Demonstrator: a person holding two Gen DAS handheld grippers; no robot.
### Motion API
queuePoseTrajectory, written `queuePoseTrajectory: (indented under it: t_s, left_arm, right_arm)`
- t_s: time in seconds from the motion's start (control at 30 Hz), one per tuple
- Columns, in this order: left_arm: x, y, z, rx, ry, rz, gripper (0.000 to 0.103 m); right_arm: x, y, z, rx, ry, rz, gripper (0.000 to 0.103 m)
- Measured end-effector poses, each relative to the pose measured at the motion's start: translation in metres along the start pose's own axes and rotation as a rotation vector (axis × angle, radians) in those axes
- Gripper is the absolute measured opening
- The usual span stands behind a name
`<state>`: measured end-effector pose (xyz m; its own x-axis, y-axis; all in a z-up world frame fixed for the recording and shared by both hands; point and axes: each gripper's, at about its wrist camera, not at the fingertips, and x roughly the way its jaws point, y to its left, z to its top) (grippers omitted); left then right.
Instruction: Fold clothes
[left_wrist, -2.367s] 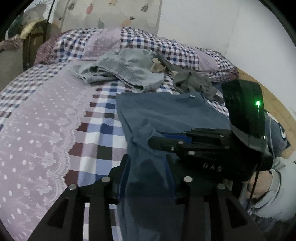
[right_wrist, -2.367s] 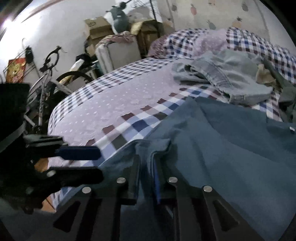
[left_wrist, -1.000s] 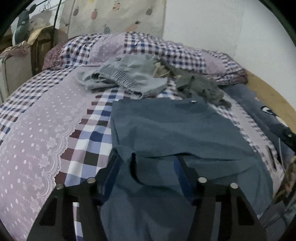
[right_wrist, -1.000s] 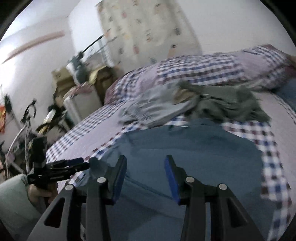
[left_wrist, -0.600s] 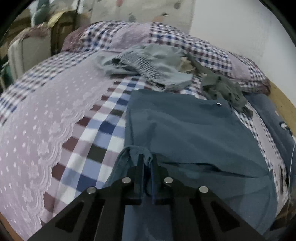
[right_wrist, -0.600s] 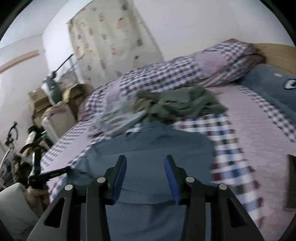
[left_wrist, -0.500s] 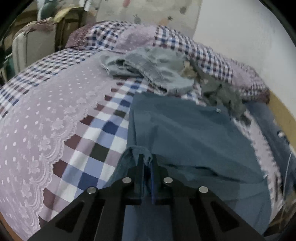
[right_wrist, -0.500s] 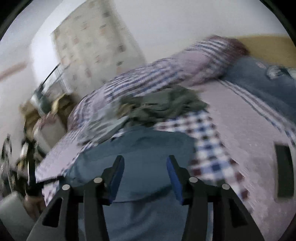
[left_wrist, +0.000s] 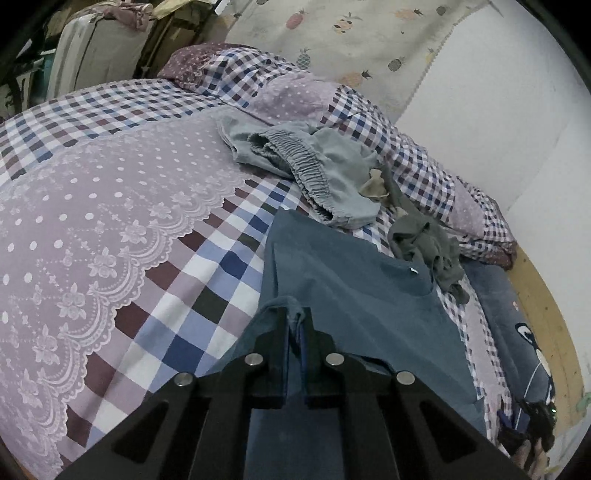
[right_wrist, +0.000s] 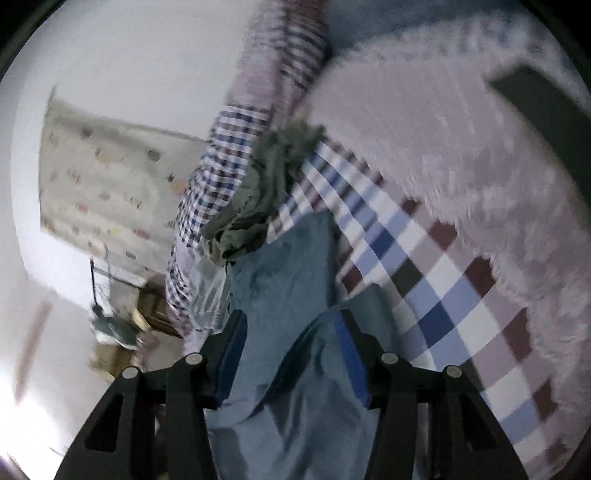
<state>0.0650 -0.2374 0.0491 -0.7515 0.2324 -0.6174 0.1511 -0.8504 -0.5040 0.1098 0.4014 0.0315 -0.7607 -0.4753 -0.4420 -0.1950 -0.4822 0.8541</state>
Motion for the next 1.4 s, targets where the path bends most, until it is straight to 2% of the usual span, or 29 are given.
queuePoseTrajectory:
  t_s: [0.13,0.23,0.33,0.43,0.6,0.7,0.8,0.97,1.07,1.2,1.4]
  left_arm:
    - [0.001,0.004,-0.002,-0.005,0.011,0.004,0.004]
    - [0.0,0.007,-0.004,-0.005,0.014,0.021,0.004]
    - [0.001,0.016,-0.005,-0.028,0.027,0.033,0.004]
    - [0.003,0.023,-0.006,-0.043,0.04,0.043,0.003]
    - [0.009,0.029,-0.008,-0.054,0.064,0.056,0.004]
    - [0.011,0.03,-0.008,-0.064,0.073,0.054,0.004]
    - [0.012,0.031,-0.008,-0.075,0.077,0.051,0.004]
    - [0.012,0.033,-0.006,-0.095,0.078,0.04,0.004]
    - [0.012,0.034,-0.005,-0.105,0.078,0.033,0.004]
    - [0.013,0.034,-0.002,-0.119,0.078,0.024,0.004]
    - [0.016,0.035,-0.001,-0.127,0.081,0.029,0.004]
  right_arm:
    - [0.02,-0.035,0.008,0.186,0.044,0.004,0.054]
    - [0.032,-0.054,0.008,0.331,0.089,0.055,0.055]
    - [0.037,-0.054,0.012,0.315,0.087,-0.001,0.055]
    - [0.043,-0.043,0.02,0.211,0.096,-0.116,0.055]
    - [0.047,-0.003,0.023,-0.16,0.091,-0.416,0.055]
    - [0.05,0.013,0.015,-0.33,0.101,-0.488,0.055]
    - [0.049,0.01,0.01,-0.349,0.124,-0.459,0.055]
    - [0.038,0.013,0.007,-0.411,0.102,-0.432,0.055]
    - [0.031,0.021,-0.001,-0.542,0.098,-0.453,0.055]
    - [0.037,0.026,-0.012,-0.71,0.136,-0.465,0.055]
    - [0.063,0.025,-0.02,-0.841,0.197,-0.438,0.054]
